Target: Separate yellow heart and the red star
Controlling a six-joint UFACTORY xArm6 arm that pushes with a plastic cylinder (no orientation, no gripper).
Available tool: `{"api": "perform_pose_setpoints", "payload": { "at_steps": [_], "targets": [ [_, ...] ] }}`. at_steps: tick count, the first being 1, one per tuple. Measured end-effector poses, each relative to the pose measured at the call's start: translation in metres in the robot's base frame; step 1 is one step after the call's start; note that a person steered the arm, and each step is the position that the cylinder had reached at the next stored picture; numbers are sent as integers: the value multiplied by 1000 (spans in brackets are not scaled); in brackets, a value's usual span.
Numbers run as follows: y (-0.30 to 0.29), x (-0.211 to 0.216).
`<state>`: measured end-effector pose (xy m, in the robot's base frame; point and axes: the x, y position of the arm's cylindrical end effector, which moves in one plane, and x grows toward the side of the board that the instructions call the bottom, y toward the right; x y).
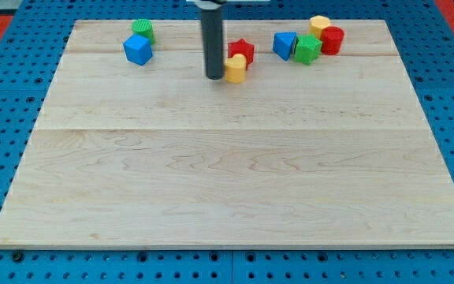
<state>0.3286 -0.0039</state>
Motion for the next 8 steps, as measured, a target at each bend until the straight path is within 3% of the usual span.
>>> {"api": "perform_pose_setpoints", "payload": {
  "at_steps": [2,4,5,6,7,8],
  "targets": [
    [20,-49],
    [-13,-95],
    [4,-107],
    [59,-102],
    [68,-97],
    [8,-99]
  ]
}}
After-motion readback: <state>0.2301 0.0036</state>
